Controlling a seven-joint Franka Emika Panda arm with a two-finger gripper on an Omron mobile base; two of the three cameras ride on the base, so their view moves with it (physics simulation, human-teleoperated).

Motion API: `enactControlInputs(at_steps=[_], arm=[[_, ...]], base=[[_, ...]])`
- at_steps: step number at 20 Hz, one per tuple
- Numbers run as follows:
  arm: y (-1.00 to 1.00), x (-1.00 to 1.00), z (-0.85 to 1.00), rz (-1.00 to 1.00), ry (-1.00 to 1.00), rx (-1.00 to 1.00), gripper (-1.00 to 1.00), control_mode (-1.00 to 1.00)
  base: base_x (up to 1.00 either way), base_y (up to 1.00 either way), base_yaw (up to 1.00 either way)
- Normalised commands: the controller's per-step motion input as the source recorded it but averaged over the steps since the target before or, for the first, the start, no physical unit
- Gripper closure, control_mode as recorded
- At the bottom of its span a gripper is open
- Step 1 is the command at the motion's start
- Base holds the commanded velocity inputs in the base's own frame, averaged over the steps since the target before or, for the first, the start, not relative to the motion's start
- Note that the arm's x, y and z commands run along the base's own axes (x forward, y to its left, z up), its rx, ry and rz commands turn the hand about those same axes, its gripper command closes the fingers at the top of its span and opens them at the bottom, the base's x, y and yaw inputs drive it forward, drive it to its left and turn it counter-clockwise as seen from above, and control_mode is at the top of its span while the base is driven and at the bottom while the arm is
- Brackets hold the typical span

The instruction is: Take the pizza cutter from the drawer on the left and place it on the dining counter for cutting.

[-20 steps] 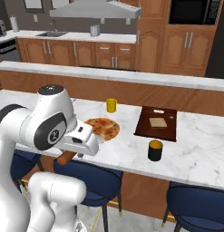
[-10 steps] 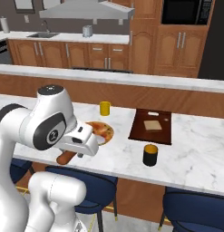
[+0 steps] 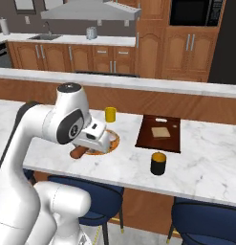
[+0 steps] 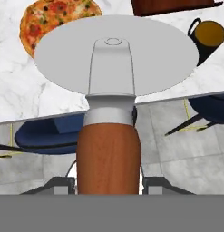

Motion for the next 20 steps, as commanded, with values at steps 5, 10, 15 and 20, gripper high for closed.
enactControlInputs(at_steps=[5,10,15,20], arm=[[-0.21,0.98,-0.17,0.00,0.00,0.05,1.00,-1.00],[-0.16,0.77,-0.49,0.00,0.00,0.01,1.00,-1.00],[0.00,0.58,-0.62,0.00,0.00,0.00,1.00,-1.00],[0.00,0.41,-0.66,0.00,0.00,0.00,1.00,-1.00]], base=[[0.00,0.00,0.00],[0.00,0.00,0.00],[0.00,0.00,0.00],[0.00,0.00,0.00]])
